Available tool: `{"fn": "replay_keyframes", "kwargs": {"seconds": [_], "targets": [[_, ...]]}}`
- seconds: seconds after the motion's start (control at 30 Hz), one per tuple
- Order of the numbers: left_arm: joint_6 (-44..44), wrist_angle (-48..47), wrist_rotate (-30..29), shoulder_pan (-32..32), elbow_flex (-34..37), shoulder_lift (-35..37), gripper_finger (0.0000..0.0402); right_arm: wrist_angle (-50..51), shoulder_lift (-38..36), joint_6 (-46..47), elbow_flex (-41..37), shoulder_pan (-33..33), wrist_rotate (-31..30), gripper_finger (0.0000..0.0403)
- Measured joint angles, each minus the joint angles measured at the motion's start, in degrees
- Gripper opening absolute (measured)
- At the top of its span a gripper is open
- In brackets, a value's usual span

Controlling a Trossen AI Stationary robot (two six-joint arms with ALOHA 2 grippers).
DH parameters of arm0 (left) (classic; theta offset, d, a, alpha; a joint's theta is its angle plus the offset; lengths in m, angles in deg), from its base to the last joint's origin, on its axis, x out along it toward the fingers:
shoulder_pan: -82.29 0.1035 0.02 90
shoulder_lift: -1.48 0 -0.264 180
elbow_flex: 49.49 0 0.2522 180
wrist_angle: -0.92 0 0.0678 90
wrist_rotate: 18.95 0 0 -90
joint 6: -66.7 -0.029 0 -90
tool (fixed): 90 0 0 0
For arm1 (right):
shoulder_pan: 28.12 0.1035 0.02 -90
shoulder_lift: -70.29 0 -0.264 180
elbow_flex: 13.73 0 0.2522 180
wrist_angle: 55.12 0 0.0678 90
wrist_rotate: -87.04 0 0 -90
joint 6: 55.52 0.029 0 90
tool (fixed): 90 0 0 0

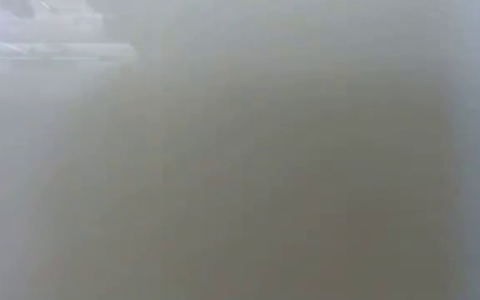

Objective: Pick & Place Toothbrushes
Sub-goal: Return to Home Position

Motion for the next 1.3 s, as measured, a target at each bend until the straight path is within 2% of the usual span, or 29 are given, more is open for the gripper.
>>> {"fn": "replay_keyframes", "kwargs": {"seconds": [0.2,0.43,0.6,0.87,1.3], "targets": [[-2.90,-1.97,-3.29,0.00,0.64,7.13,0.0000,-0.43,-0.46,-2.03,-0.90,-0.15,-3.12,0.0118],[-4.13,-1.08,-8.05,0.00,6.40,13.87,0.0000,-5.39,-0.44,-2.16,-5.01,-0.86,-3.46,0.0118],[-2.40,3.19,-10.37,0.00,12.94,18.46,0.0000,-11.92,-0.44,-2.60,-9.16,-0.69,-3.40,0.0118],[-1.55,11.14,-10.46,-0.17,20.85,25.76,0.0000,-19.14,-1.36,-3.16,-14.49,-1.34,-3.40,0.0118],[-1.62,12.37,-10.28,-0.67,21.90,26.99,0.0000,-36.43,-10.33,-4.56,-29.97,-2.76,-3.40,0.0118]]}}
